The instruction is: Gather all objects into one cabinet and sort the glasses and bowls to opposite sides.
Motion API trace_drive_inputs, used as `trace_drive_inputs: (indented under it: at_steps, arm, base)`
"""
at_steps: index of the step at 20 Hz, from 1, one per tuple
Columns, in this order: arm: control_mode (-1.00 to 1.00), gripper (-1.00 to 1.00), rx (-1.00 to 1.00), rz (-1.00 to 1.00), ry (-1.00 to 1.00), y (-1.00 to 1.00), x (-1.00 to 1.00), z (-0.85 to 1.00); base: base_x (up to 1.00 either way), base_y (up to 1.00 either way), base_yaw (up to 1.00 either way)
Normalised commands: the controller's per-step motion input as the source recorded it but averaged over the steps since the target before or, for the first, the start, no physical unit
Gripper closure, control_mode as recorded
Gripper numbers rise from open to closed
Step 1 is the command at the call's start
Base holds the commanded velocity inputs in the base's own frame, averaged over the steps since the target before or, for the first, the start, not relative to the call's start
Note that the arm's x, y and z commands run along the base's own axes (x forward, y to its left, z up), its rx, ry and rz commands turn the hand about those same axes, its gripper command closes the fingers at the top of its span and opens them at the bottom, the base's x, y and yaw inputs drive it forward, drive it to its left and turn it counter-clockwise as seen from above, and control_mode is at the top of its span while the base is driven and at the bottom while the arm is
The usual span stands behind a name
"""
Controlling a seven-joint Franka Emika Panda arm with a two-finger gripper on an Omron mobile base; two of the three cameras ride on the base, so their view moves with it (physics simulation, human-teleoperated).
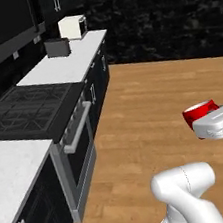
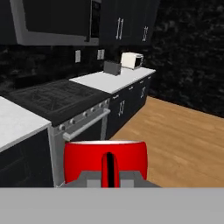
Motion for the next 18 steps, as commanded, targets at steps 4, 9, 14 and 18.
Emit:
trace_drive_inputs:
  at_steps: [4,9,14,18]
  arm:
    - [1.00,1.00,0.00,0.00,0.00,0.00,0.00,0.00]
    - [1.00,1.00,0.00,0.00,0.00,0.00,0.00,0.00]
    - [1.00,1.00,0.00,0.00,0.00,0.00,0.00,0.00]
    - [1.00,1.00,0.00,0.00,0.00,0.00,0.00,0.00]
  base:
    - [1.00,-0.54,-0.28]
    - [1.00,-0.47,-0.26]
    - [1.00,-0.54,-0.20]
    - [1.00,-0.69,-0.15]
